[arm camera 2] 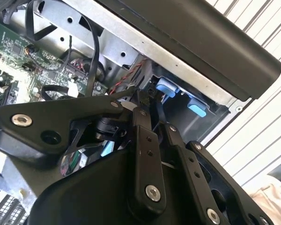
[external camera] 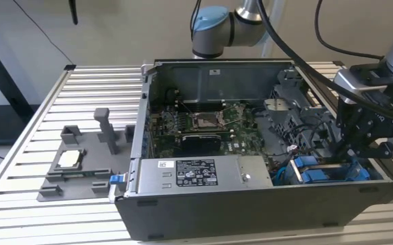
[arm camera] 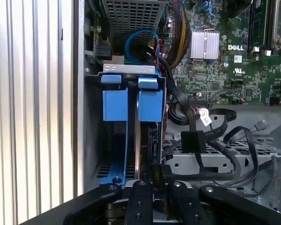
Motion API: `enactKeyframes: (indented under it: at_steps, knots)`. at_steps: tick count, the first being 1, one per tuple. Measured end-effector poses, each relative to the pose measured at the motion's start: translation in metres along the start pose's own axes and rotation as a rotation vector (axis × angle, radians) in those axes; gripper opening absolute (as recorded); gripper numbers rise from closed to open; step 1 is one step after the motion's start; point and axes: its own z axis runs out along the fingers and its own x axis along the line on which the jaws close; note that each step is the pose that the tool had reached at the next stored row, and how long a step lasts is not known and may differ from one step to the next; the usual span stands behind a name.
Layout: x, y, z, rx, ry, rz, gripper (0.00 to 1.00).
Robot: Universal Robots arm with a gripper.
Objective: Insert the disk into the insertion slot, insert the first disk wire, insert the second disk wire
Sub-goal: 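Insert the first disk wire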
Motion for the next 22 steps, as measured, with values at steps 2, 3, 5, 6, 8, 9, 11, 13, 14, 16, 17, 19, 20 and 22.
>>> enactKeyframes:
  at_steps: [2,3,5,6,8,9,11,13,14,16,17,19,20,22]
  knots:
    - [0.0001,0.0004,0.0015,0.0015,0.0003,0.000,0.19]
    - [0.0002,0.0005,0.0023,0.0020,0.0003,0.000,0.19]
    - [0.0002,0.0006,0.0031,0.0023,-0.0002,0.000,0.19]
    - [0.0002,0.0007,0.0033,0.0023,-0.0005,0.000,0.19]
    - [0.0002,0.0007,0.0033,0.0024,-0.0004,0.000,0.19]
    - [0.0002,0.0007,0.0033,0.0024,-0.0004,0.000,0.19]
    - [0.0002,0.0007,0.0034,0.0023,-0.0005,0.000,0.19]
    - [0.0002,0.0008,0.0034,0.0023,-0.0005,0.000,0.19]
    - [0.0002,0.0008,0.0033,0.0023,-0.0004,0.000,0.19]
    - [0.0002,0.0008,0.0034,0.0023,-0.0005,0.000,0.19]
    - [0.0002,0.0008,0.0033,0.0023,-0.0004,0.000,0.19]
    - [0.0001,0.0008,0.0016,0.0017,-0.0022,0.000,0.25]
    - [-0.0001,0.0009,-0.0017,0.0008,-0.0022,0.000,0.25]
    - [-0.0007,0.0007,-0.0104,-0.0004,-0.0012,0.000,0.33]
